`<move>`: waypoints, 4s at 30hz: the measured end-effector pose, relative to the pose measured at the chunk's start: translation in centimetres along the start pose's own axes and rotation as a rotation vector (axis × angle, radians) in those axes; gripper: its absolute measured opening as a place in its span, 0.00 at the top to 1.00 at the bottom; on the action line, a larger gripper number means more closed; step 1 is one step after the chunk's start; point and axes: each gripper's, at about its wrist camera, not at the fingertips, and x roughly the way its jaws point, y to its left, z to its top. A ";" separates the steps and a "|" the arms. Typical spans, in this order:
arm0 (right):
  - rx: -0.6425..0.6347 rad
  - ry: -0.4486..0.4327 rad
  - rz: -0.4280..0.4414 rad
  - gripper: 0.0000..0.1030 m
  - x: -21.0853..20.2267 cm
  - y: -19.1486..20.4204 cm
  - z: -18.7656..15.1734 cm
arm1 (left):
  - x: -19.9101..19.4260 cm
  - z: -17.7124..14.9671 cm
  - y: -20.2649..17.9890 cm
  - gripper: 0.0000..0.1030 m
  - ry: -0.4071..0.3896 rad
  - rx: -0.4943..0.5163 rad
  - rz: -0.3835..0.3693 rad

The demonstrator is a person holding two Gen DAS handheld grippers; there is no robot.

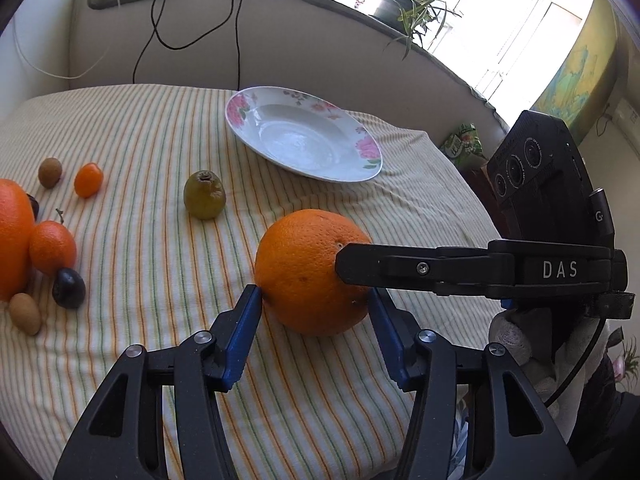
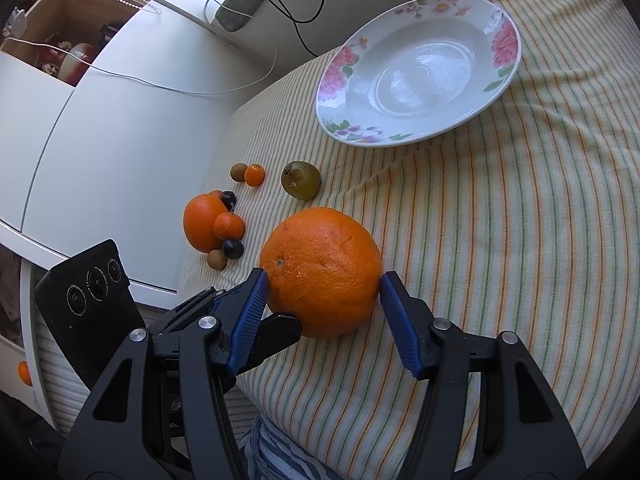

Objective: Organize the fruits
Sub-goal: 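Close the right tool on the large orange and lift it, then carry the orange with the right tool over the white floral plate, then lower the orange into the plate and open the right tool, then move the right tool to the second large orange among the fruit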

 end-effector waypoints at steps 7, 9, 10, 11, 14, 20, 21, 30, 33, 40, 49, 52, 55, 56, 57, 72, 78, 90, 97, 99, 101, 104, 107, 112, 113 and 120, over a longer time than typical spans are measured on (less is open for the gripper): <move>-0.016 0.000 -0.017 0.42 0.0 0.6 0.1 | -0.2 0.0 -0.3 0.47 -0.010 -0.002 0.001; -0.018 -0.003 -0.020 0.42 0.0 0.7 0.1 | -0.3 0.0 -0.4 0.47 -0.018 0.001 0.000; -0.018 -0.004 -0.020 0.42 -0.1 0.7 0.1 | -0.4 0.1 -0.5 0.47 -0.021 0.003 0.000; -0.017 -0.007 -0.020 0.42 -0.2 0.7 0.1 | -0.5 0.2 -0.5 0.47 -0.025 0.004 -0.001; -0.020 -0.016 -0.018 0.42 -0.7 0.8 0.3 | -0.6 0.8 -0.8 0.47 -0.035 0.011 -0.004; -0.034 -0.043 -0.021 0.42 -2.0 1.0 1.4 | -0.6 2.5 -1.3 0.47 -0.065 0.030 -0.007; -0.035 -0.048 -0.020 0.42 -2.3 1.0 1.6 | -0.5 2.8 -1.4 0.47 -0.069 0.032 -0.008; -0.053 -0.099 -0.036 0.42 -4.0 0.8 4.3 | 0.8 6.0 -1.7 0.47 -0.103 0.049 -0.016; -0.053 -0.112 -0.039 0.42 -4.2 0.6 5.4 | 1.6 7.1 -1.6 0.47 -0.109 0.047 -0.015; -0.054 -0.129 -0.050 0.42 -4.0 0.1 8.3 | 3.6 9.5 -0.9 0.47 -0.114 0.030 -0.013; -0.031 -0.123 -0.064 0.42 -2.4 -2.3 12.3 | 7.2 12.1 0.1 0.47 -0.101 -0.006 -0.001; -0.019 -0.119 -0.065 0.42 -1.9 -3.2 13.6 | 8.2 12.9 0.6 0.47 -0.096 -0.027 -0.001; -0.018 -0.116 -0.076 0.42 -1.3 -3.6 14.6 | 9.0 13.5 1.0 0.47 -0.092 -0.040 -0.002; -0.019 -0.116 -0.081 0.42 -1.1 -3.7 14.8 | 9.1 13.7 1.1 0.47 -0.092 -0.044 -0.002; -0.022 -0.116 -0.085 0.42 -0.9 -3.8 15.1 | 9.4 13.9 1.1 0.47 -0.092 -0.046 -0.001; -0.064 -0.107 -0.169 0.42 0.6 -3.6 17.3 | 10.4 14.8 0.7 0.49 -0.099 -0.001 0.061; -0.092 -0.141 -0.217 0.34 -0.1 -3.0 17.1 | 9.7 14.6 0.4 0.47 -0.110 0.026 0.082; -0.091 -0.198 -0.226 0.31 -3.1 -2.4 15.3 | 6.3 12.7 -0.5 0.45 -0.128 0.052 0.099; -0.145 -0.243 -0.264 0.30 -5.2 -0.4 13.1 | 3.0 11.0 -0.9 0.38 -0.164 0.038 0.085; -0.154 -0.256 -0.269 0.27 -5.8 0.1 12.3 | 2.2 10.4 -1.1 0.37 -0.166 0.046 0.100; -0.165 -0.265 -0.279 0.27 -6.3 0.6 11.4 | 1.2 9.7 -1.2 0.36 -0.181 0.052 0.116; -0.190 -0.274 -0.300 0.27 -6.8 1.3 10.1 | -0.1 8.8 -1.1 0.36 -0.198 0.052 0.138; -0.217 -0.285 -0.309 0.26 -7.1 2.2 8.5 | -1.5 7.8 -1.0 0.36 -0.216 0.058 0.169; -0.267 -0.301 -0.313 0.26 -7.1 4.1 6.3 | -3.7 6.4 -0.3 0.36 -0.245 0.057 0.210; -0.273 -0.306 -0.306 0.26 -7.0 4.5 5.9 | -4.2 6.1 0.0 0.36 -0.250 0.051 0.211; -0.322 -0.322 -0.240 0.25 -6.1 7.9 3.9 | -7.1 3.7 2.7 0.30 -0.282 -0.010 0.243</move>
